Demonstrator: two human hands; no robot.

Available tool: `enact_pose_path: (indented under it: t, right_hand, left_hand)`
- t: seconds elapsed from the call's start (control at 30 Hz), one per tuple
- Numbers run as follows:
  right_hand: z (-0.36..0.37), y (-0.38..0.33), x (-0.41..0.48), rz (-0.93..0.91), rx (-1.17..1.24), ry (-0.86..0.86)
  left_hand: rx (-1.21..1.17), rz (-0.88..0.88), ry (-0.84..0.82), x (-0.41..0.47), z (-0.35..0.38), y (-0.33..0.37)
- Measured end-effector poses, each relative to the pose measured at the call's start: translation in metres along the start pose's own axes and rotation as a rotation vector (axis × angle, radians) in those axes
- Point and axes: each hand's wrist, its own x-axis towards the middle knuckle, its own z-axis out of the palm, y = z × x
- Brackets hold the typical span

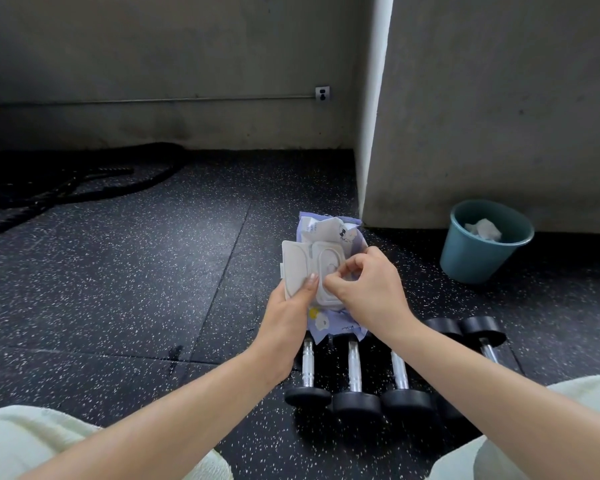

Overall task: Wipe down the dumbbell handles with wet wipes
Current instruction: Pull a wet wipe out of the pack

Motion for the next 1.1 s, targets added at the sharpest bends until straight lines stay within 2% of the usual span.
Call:
enact_pose_path:
  t: [0.5, 1.1]
  right_hand:
    - [0.0026, 0.0018, 0.0015, -0.031, -0.002, 0.028]
    - [0.0041, 0.0061, 0.0046, 0.159, 0.152, -0.006]
  left_hand:
    - [-0.010, 0.059, -0.035, -0.0003, 0.0026, 0.0007]
    - [-0.046, -0.070, 0.015, -0.0005, -0.0013, 0.0049]
